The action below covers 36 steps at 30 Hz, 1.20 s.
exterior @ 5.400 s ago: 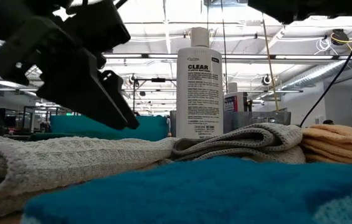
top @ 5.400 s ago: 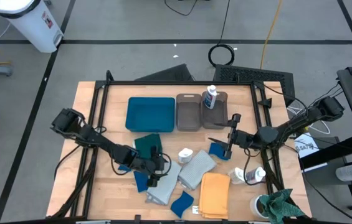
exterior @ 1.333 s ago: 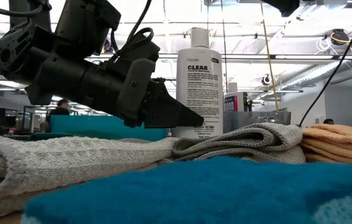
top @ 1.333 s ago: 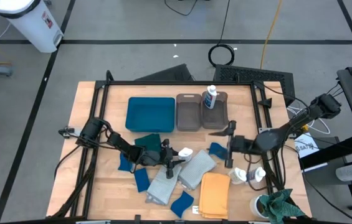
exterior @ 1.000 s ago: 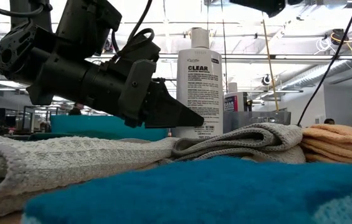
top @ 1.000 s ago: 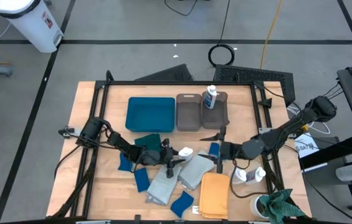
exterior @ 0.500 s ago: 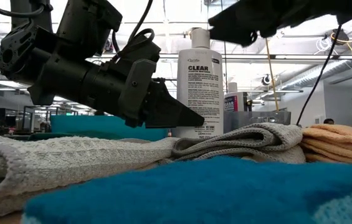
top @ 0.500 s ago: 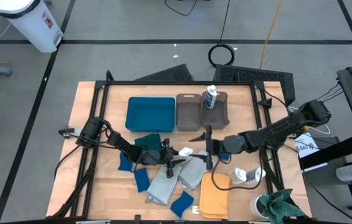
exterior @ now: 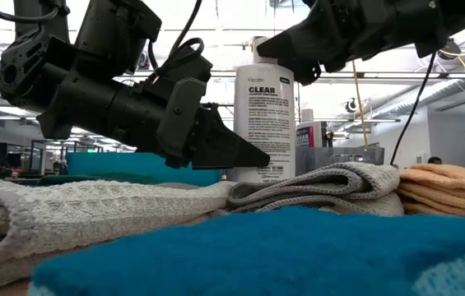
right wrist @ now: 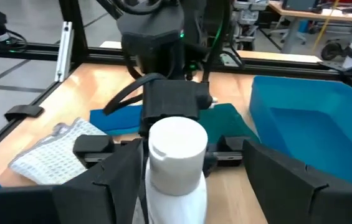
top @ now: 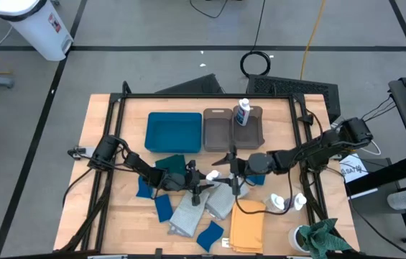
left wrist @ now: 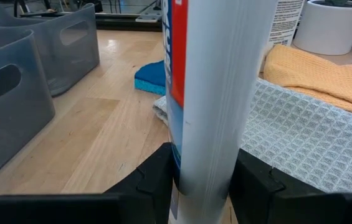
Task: Pick & Place Kitchen Items
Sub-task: Put the white plastic restorer bottle into the right black bin
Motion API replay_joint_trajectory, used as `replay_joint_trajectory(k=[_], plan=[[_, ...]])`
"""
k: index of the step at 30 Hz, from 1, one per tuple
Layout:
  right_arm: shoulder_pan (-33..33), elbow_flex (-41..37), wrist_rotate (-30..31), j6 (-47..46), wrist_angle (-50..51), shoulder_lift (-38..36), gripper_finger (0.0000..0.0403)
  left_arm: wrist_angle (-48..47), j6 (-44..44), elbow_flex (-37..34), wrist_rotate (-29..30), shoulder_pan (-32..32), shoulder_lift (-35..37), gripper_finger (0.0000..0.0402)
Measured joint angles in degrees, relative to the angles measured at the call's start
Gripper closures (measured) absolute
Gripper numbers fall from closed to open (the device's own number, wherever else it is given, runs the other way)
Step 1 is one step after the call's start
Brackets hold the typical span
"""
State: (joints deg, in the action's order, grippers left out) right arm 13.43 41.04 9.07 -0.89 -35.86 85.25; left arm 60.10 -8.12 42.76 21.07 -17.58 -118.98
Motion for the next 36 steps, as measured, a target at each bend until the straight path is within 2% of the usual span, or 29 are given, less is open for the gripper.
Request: replay_joint_trajectory(k=[11,15,20,30,36], plan=[[0.07,0.84,0.0,-3.2,1.05,-0.02,0.0156,-0.02,0.0,0.0,-0.06,0.0,-0.02,0.0273],[1.92,5.33,5.65,-3.22,7.7,-0.02,0.0156,-0.02,0.17,0.0,-0.1,0.0,-0.02,0.0273],[4.81,11.97,12.05,-5.8,22.0,-0.04,0.0156,-0.02,0.17,0.0,-0.12,0.0,-0.02,0.0273],[5.14,14.03,11.62,-7.9,28.79,-0.07,0.0156,-0.04,0.17,0.0,-0.15,0.0,-0.04,0.0273],[4.59,13.99,6.35,-7.28,28.89,-0.07,0.0156,-0.04,0.18,0.0,-0.16,0.0,-0.04,0.0273]])
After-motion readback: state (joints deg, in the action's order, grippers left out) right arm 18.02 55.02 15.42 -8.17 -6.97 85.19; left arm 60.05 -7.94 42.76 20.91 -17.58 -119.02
